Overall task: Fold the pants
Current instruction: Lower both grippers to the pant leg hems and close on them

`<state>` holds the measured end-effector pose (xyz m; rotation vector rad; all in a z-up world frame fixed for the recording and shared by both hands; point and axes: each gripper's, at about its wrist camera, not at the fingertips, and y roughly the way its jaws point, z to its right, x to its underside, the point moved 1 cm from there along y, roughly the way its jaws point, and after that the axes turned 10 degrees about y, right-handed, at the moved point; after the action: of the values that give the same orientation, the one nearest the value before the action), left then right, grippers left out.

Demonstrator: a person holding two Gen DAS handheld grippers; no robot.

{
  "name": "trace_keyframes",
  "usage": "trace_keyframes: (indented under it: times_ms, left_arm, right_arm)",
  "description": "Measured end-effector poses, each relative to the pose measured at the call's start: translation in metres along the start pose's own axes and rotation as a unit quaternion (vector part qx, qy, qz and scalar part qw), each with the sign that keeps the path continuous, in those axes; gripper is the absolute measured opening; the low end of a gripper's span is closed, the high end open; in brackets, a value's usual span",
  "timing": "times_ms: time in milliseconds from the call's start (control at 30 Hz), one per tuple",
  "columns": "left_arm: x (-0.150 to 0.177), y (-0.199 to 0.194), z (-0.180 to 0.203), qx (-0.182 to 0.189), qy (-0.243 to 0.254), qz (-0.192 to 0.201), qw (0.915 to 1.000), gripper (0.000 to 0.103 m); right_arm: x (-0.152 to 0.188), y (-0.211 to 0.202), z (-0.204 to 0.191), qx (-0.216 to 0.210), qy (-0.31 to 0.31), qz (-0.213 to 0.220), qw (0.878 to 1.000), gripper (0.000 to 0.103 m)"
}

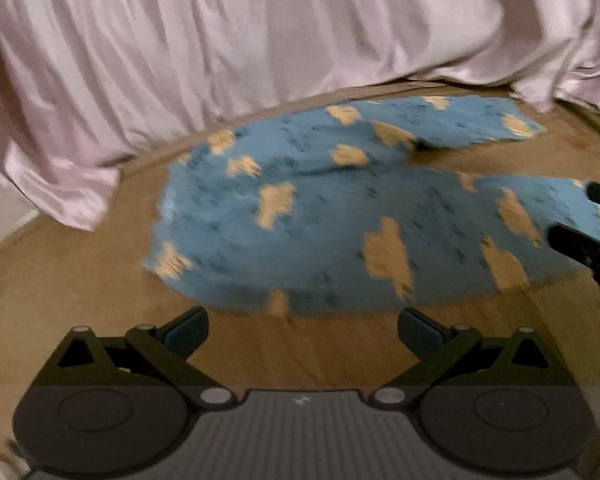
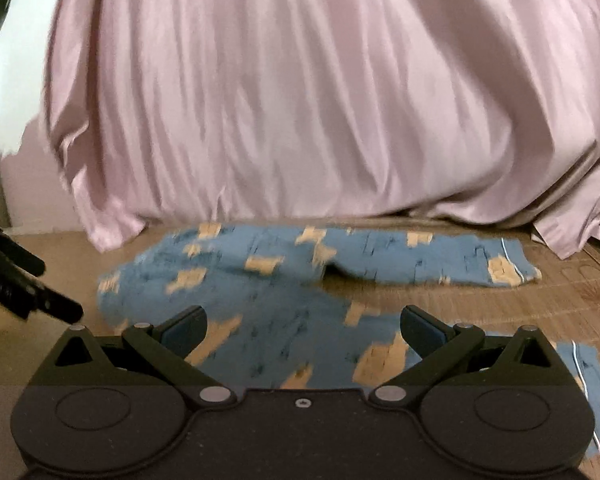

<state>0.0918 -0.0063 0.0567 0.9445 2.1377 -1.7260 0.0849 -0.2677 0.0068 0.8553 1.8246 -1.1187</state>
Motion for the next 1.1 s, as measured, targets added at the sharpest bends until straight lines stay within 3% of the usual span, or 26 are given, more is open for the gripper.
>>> trace_keyframes:
  times_ms: [167,300,400,467,633,700,767,867,933,1000,1067,1100]
  left_arm:
    - [-0.066,-0.005,-0.032,-0.032,-0.013,-0.050,0.9981,0.103]
    - [-0.092,0.012,-0.062,-0.034,-0.017,-0.034,0.9987,0.103]
    - [-0.107,0.052,-0.086,-0.061,0.011,-0.025,0.9978,0.103]
    - [-0.115,0.081,-0.104,-0.055,0.025,-0.016,0.9980,0.103]
    - [-0.146,0.166,-0.158,0.015,0.031,0.032,0.9989,0.101]
    - [-0.159,0.200,-0.181,0.038,0.029,0.061,0.9970,0.095]
    - [-0.170,0.231,-0.200,0.069,0.013,0.063,0.9956,0.086]
    - [-0.178,0.265,-0.219,0.156,0.000,0.065,0.9856,0.083]
    - [-0.181,0.275,-0.221,0.198,0.033,0.070,0.9771,0.080]
    - [-0.183,0.282,-0.215,0.219,0.083,0.075,0.9693,0.071]
    - [-0.183,0.288,-0.211,0.226,0.109,0.072,0.9653,0.046]
    - [-0.185,0.291,-0.209,0.228,0.115,0.064,0.9648,0.042]
  right_arm:
    - [-0.026,0.027,0.010,0.002,0.014,-0.039,0.999,0.102]
    - [-0.042,0.039,0.019,-0.021,-0.006,-0.070,0.997,0.102]
    - [-0.056,0.050,0.023,-0.028,-0.051,-0.108,0.992,0.102]
    - [-0.066,0.058,0.025,-0.031,-0.065,-0.141,0.987,0.102]
    - [-0.094,0.105,0.033,-0.011,-0.105,-0.229,0.968,0.102]
    - [-0.105,0.140,0.031,0.004,-0.111,-0.255,0.961,0.102]
    - [-0.117,0.180,0.028,0.006,-0.105,-0.264,0.959,0.102]
    - [-0.133,0.249,0.022,-0.011,-0.117,-0.267,0.957,0.100]
    - [-0.142,0.293,0.020,-0.014,-0.131,-0.270,0.954,0.093]
    - [-0.149,0.333,0.019,-0.007,-0.143,-0.278,0.950,0.086]
    - [-0.152,0.363,0.020,0.002,-0.150,-0.290,0.945,0.078]
    - [-0.152,0.374,0.021,0.007,-0.153,-0.301,0.941,0.075]
